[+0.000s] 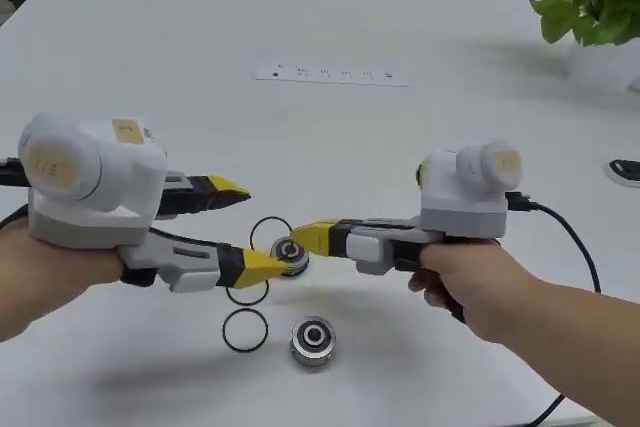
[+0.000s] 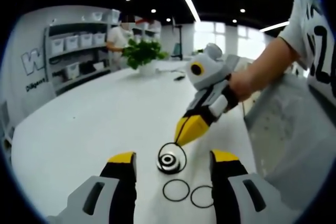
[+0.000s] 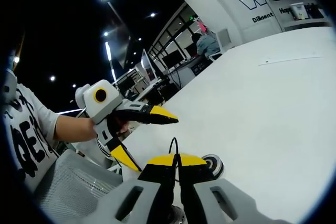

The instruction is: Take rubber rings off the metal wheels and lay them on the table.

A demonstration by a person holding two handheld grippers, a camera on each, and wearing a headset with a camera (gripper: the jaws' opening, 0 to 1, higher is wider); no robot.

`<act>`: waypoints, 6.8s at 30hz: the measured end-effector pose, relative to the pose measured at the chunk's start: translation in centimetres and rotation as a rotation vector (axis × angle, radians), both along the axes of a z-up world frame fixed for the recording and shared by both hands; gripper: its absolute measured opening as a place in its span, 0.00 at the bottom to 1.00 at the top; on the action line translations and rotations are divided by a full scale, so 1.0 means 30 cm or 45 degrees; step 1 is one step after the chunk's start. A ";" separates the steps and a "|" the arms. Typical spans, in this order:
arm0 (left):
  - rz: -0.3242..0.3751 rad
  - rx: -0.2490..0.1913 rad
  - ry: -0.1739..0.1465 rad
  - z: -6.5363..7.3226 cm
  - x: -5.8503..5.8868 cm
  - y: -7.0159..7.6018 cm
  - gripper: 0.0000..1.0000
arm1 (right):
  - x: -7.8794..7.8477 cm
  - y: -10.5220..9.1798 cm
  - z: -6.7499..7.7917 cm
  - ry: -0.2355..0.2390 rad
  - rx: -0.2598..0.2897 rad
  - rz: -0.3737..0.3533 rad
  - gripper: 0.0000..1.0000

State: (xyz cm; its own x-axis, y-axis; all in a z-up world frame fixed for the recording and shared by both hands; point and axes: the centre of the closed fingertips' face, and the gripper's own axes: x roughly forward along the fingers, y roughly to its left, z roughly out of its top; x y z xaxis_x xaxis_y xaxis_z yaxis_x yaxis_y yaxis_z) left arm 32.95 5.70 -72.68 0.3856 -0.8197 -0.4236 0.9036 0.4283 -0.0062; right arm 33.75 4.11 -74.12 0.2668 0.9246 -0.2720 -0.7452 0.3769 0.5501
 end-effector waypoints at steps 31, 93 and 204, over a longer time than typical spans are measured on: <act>-0.007 0.028 -0.055 -0.001 -0.090 0.057 0.68 | -0.078 0.008 -0.031 0.074 -0.039 0.054 0.00; 0.003 0.062 -0.014 -0.065 -0.117 0.098 0.68 | -0.108 -0.005 -0.207 0.346 -0.135 -0.007 0.00; -0.016 0.056 0.140 -0.128 0.034 -0.006 0.51 | 0.026 -0.080 -0.194 -0.253 -0.439 0.154 0.18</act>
